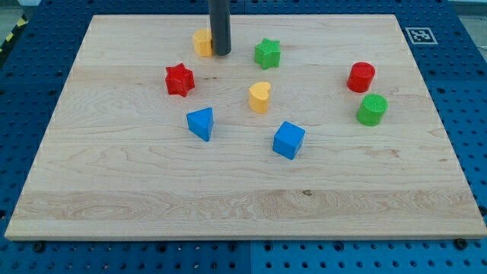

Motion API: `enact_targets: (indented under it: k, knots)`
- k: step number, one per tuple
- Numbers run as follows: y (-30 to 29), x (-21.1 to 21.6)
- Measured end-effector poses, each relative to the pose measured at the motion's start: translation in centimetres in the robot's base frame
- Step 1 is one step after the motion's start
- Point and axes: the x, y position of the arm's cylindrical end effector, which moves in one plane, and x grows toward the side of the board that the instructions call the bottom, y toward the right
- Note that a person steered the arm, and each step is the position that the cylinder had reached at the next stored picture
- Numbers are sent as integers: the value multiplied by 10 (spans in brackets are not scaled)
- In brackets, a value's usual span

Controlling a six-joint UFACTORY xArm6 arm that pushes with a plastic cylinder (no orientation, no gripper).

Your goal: Slide the green star to the top of red circle

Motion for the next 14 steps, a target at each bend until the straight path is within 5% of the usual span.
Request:
enact_targets:
  k: [4, 6, 14]
  knots:
    - [44, 39]
    - [44, 16]
    - [90, 30]
